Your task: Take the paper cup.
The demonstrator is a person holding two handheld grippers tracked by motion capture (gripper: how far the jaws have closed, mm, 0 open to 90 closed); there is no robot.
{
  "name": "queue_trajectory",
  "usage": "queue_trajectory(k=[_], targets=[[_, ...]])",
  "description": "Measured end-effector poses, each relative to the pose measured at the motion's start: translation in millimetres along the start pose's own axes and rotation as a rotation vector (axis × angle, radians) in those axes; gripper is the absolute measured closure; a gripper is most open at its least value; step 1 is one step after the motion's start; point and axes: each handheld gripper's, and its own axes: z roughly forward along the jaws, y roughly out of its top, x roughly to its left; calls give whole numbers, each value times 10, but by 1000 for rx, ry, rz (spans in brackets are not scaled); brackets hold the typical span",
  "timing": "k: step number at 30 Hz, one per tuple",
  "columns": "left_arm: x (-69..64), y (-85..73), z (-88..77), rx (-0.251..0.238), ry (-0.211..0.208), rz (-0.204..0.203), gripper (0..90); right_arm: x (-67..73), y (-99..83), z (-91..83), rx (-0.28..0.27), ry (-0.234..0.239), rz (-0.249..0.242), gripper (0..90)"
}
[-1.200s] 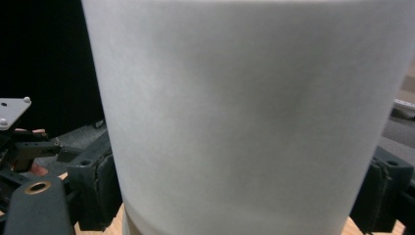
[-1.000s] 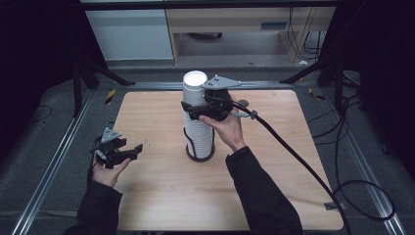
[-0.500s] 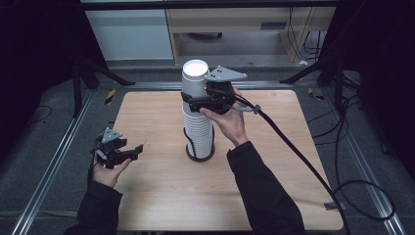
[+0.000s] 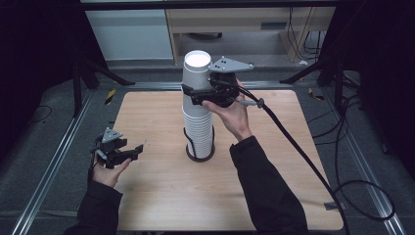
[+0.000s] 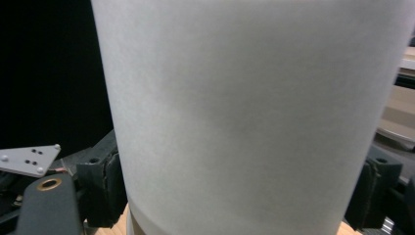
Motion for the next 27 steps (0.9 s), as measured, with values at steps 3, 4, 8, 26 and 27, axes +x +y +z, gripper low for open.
queue_trajectory(k=[3, 4, 8, 26, 27], targets=[[2, 1, -2, 0, 1, 2, 292, 16, 37, -6, -3, 9, -1, 166], [3, 1, -3, 0, 0, 2, 292, 37, 80, -15, -9, 13, -7, 166], [5, 4, -8, -4, 2, 5, 291, 58, 135, -35, -14, 9, -19, 166], [2, 9, -20, -9, -5, 3, 292, -41, 336, -414, -44, -39, -50, 165], [1, 9, -22, -10, -6, 4, 292, -60, 330, -445, -43, -46, -54, 165]])
